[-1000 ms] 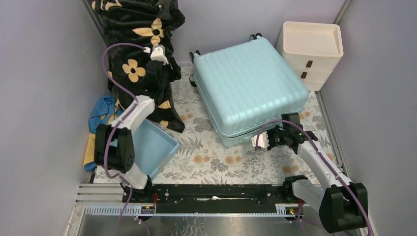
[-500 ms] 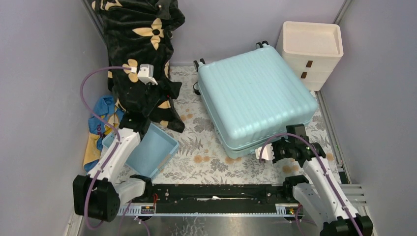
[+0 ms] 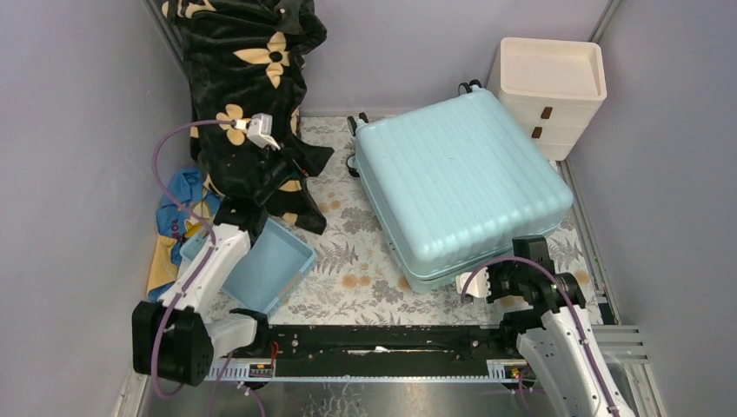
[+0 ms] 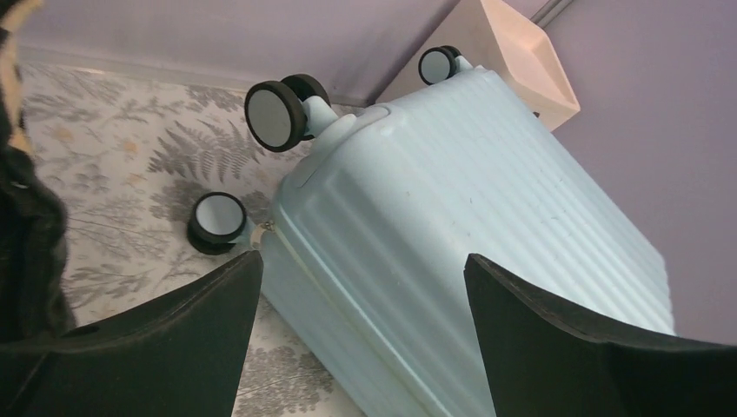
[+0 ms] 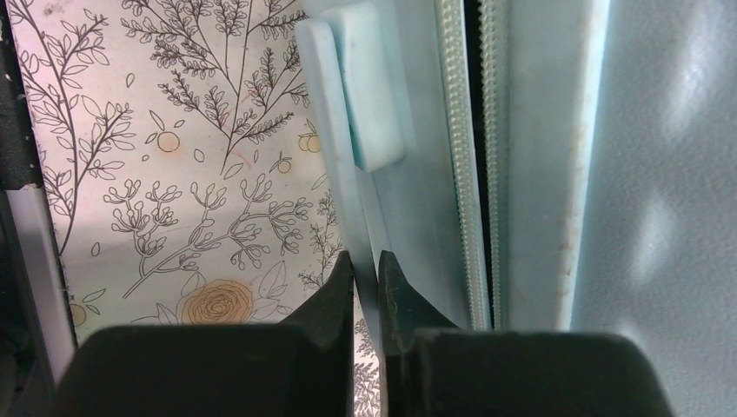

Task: Open, take out, and arrange the luggage
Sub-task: Adjust the luggage at the center of the board.

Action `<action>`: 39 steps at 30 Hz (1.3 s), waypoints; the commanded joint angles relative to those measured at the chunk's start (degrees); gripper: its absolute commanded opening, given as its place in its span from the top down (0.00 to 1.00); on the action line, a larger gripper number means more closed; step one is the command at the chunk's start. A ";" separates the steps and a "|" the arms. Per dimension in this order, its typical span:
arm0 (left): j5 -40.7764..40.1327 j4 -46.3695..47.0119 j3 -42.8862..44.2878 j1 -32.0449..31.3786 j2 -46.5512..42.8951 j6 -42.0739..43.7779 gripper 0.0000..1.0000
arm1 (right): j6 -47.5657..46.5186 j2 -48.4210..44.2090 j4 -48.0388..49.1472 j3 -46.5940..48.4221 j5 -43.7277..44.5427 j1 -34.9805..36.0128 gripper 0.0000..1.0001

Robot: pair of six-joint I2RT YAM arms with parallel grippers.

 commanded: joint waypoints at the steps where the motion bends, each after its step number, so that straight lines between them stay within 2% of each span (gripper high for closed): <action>1: 0.76 4.60 4.68 0.06 6.31 -9.13 0.07 | 7.47 -1.87 -8.12 -0.61 6.64 -0.52 0.99; 4: -3.65 2.99 8.53 -1.19 12.26 -15.52 0.07 | 9.98 -2.07 -7.98 0.01 5.16 -0.51 0.94; 9: -13.91 8.14 11.79 -4.38 21.05 -22.69 0.05 | 12.76 -1.70 -9.33 3.47 1.49 -0.52 0.53; 11: -14.57 12.28 12.88 -4.39 25.62 -26.80 0.05 | 13.52 -1.34 -10.61 5.23 0.37 -0.54 0.44; 13: -14.46 14.32 15.52 -4.39 30.37 -28.97 0.04 | 14.18 -0.99 -12.37 6.80 -0.25 -0.54 0.40; 15: -15.46 13.53 20.03 -4.39 34.96 -29.32 0.02 | 15.71 -0.69 -14.04 8.38 -0.68 -0.57 0.39; 19: -17.48 14.66 23.76 -3.99 40.43 -31.31 0.01 | 20.59 0.28 -15.10 11.67 -1.37 -0.58 0.40; 25: -13.38 16.98 28.71 -3.16 47.68 -37.53 0.03 | 27.39 2.31 -12.77 14.25 -1.44 -0.52 0.41; 28: -11.64 18.99 28.60 -3.16 48.88 -40.65 0.07 | 29.64 3.41 -12.02 15.43 -1.63 -0.51 0.41; 32: -10.44 21.16 27.27 -3.16 50.12 -44.46 0.16 | 33.47 4.22 -10.74 16.27 -2.34 -0.56 0.42; 35: -9.88 23.07 26.39 -3.16 50.67 -46.92 0.29 | 38.17 4.27 -7.81 16.31 -1.34 -0.53 0.57; 39: -8.51 25.51 24.93 -2.92 50.37 -49.30 0.46 | 43.07 4.42 -4.60 16.78 1.45 -1.20 0.64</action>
